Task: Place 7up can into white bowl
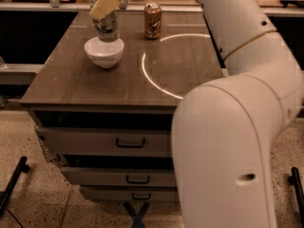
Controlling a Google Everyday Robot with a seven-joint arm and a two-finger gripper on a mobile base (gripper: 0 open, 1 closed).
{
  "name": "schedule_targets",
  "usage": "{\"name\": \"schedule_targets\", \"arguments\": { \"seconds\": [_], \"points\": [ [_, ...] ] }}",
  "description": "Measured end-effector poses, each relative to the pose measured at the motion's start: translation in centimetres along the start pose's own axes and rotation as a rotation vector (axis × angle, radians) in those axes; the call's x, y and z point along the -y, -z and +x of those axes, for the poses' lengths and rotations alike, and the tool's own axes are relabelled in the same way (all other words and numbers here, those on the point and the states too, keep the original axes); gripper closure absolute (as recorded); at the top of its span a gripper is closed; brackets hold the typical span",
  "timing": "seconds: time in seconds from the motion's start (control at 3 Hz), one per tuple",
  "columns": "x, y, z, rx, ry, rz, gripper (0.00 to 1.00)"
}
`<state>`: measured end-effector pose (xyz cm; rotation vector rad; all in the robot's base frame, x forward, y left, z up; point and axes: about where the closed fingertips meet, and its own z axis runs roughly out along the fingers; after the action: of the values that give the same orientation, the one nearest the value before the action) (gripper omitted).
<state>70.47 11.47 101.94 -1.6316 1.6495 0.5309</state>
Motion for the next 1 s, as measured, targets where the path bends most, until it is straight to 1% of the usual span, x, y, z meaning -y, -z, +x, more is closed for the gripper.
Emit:
{"name": "schedule_targets", "arguments": {
  "seconds": [0.33,0.67,1.0],
  "points": [
    [0.6,-2.6,0.1,0.007,-0.014,-0.022,0.87],
    [1.3,-4.7,0.5,0.009,-0.032,-0.025,0.63],
    [1.7,-6.5,1.9,-0.015,-0.066,-0.03,0.39]
  ]
}}
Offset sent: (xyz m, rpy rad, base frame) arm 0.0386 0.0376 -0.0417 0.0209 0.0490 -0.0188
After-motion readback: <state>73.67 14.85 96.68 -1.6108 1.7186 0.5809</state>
